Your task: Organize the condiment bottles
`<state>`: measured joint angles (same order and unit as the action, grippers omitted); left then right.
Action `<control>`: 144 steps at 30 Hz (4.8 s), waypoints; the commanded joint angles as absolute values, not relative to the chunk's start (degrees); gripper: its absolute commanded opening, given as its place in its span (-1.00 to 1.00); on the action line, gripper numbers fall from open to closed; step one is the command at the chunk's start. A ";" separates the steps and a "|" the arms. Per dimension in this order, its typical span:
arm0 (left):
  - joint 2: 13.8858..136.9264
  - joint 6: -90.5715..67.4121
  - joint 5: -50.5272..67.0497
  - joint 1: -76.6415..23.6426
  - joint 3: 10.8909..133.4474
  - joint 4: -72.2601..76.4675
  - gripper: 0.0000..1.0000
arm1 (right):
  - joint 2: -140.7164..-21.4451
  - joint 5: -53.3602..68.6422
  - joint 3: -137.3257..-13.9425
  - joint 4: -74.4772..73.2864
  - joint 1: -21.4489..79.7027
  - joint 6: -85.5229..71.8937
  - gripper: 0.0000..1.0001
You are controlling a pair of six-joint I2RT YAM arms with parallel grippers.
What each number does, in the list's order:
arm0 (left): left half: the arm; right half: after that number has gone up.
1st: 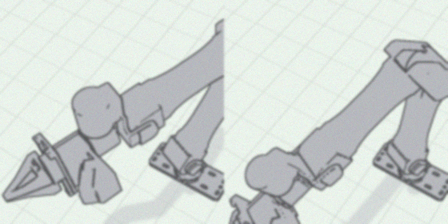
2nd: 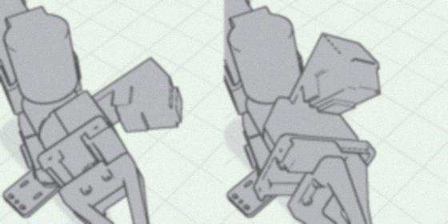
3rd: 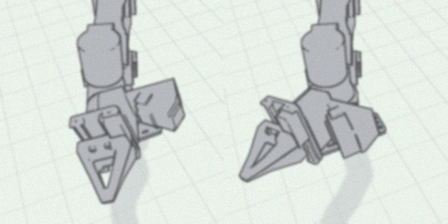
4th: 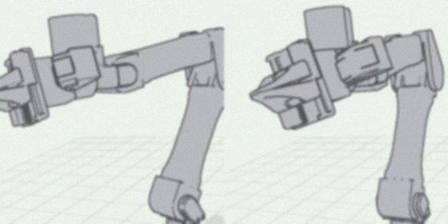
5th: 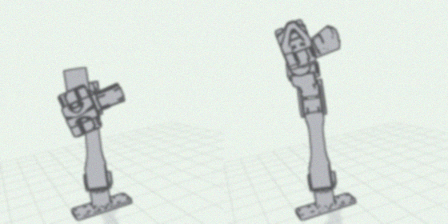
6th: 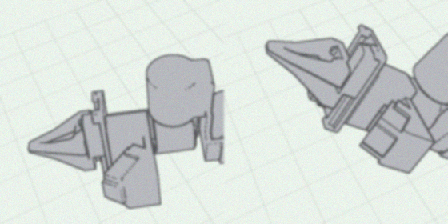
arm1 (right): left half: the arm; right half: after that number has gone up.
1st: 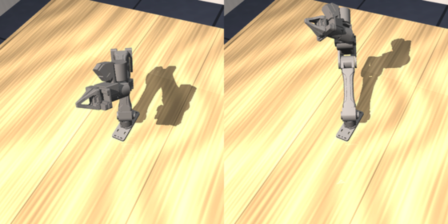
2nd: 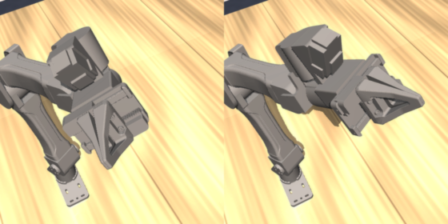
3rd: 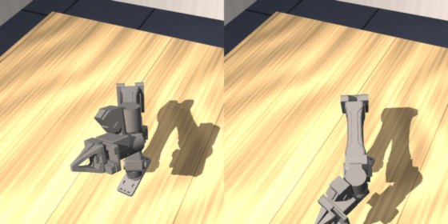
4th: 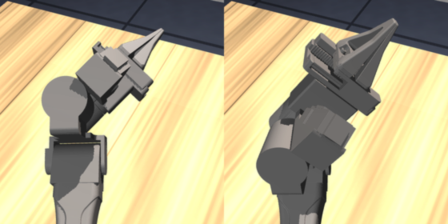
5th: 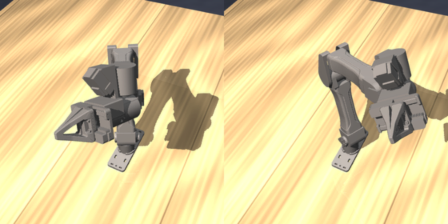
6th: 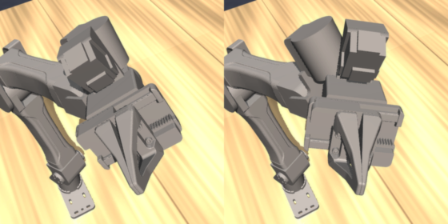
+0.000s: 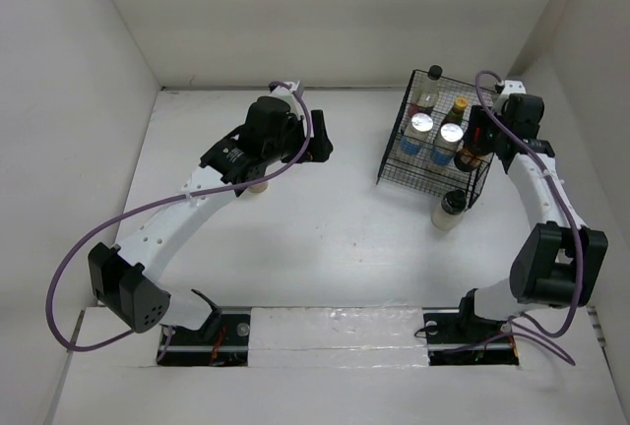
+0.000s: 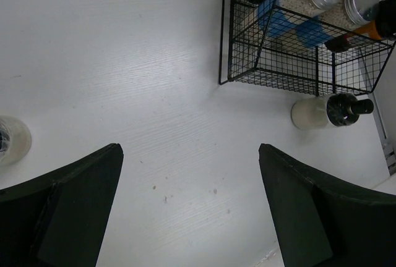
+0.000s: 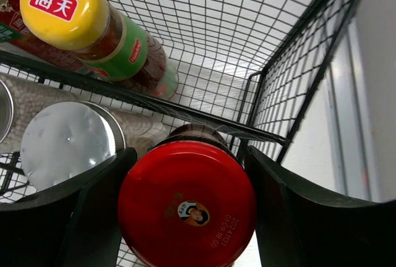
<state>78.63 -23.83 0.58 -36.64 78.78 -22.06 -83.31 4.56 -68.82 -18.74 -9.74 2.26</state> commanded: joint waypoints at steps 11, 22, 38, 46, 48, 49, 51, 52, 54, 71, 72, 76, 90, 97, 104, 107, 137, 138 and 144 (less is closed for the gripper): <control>78.13 -23.55 0.18 -36.74 80.24 -20.04 0.76 | -83.58 3.87 -68.73 -11.51 -9.05 0.26 0.84; 78.66 -23.55 -0.43 -36.74 81.39 -20.04 0.71 | -66.23 -5.89 -67.71 -20.29 -3.35 -1.74 -0.56; 78.67 -24.08 1.93 -36.74 82.71 -20.57 0.67 | -51.40 -7.46 -49.56 -38.77 7.21 -12.22 0.50; 76.82 -24.61 2.55 -36.74 80.95 -20.57 0.67 | -59.14 -10.54 -50.28 -30.33 5.80 -5.71 0.30; 76.82 -24.61 2.55 -36.74 80.43 -20.57 0.67 | -59.85 -10.55 -50.27 -30.32 5.80 -5.10 0.23; 76.29 -24.61 2.55 -36.74 80.42 -20.57 0.67 | -60.64 -10.55 -50.27 -28.93 5.80 -5.10 0.23; 76.29 -24.61 2.55 -36.74 80.42 -20.57 0.67 | -61.34 -10.55 -50.27 -28.39 5.80 -4.57 0.14; 75.77 -24.61 2.55 -36.74 79.90 -20.57 0.67 | -61.35 -10.55 -50.27 -27.87 5.28 -4.57 0.07; 75.76 -25.14 2.55 -36.74 79.11 -19.78 0.67 | -62.04 -10.55 -49.58 -27.25 5.27 -4.57 0.02; 71.72 -25.92 -2.02 -35.68 78.49 -20.66 0.64 | -54.75 -4.40 -56.47 -33.83 12.57 -8.53 -0.80; 71.72 -25.93 -2.54 -35.68 77.96 -19.87 0.64 | -55.63 -2.92 -58.69 -34.45 12.57 -8.53 -0.80; 71.80 -25.93 -3.08 -35.68 79.10 -19.86 0.64 | -60.90 0.35 -68.80 -34.63 13.10 -8.53 -0.85; 73.48 -26.46 -3.08 -35.68 80.15 -19.86 0.62 | -81.55 4.48 -87.71 -26.10 11.78 -3.69 -0.87; 73.48 -26.46 -3.60 -35.16 79.63 -19.86 0.62 | -84.99 1.51 -84.65 -22.24 11.78 -1.94 -0.90; 74.53 -26.46 -2.99 -34.55 79.63 -19.25 0.62 | -87.45 -1.75 -77.61 -17.84 14.32 -1.41 -0.85; 75.23 -26.46 -2.46 -34.54 80.24 -19.25 0.62 | -89.90 -1.76 -76.99 -17.84 14.33 -1.41 -0.76; 60.56 -27.87 -24.53 -34.01 89.30 -17.67 0.84 | -110.46 20.21 -98.42 -7.13 46.49 6.32 0.70; 60.56 -27.86 -24.00 -34.01 89.30 -16.97 0.84 | -114.22 20.21 -101.92 -6.60 47.19 6.94 0.76; 60.56 -26.63 -22.15 -34.01 90.09 -17.49 0.84 | -126.01 19.69 -115.02 -7.99 48.25 6.94 0.82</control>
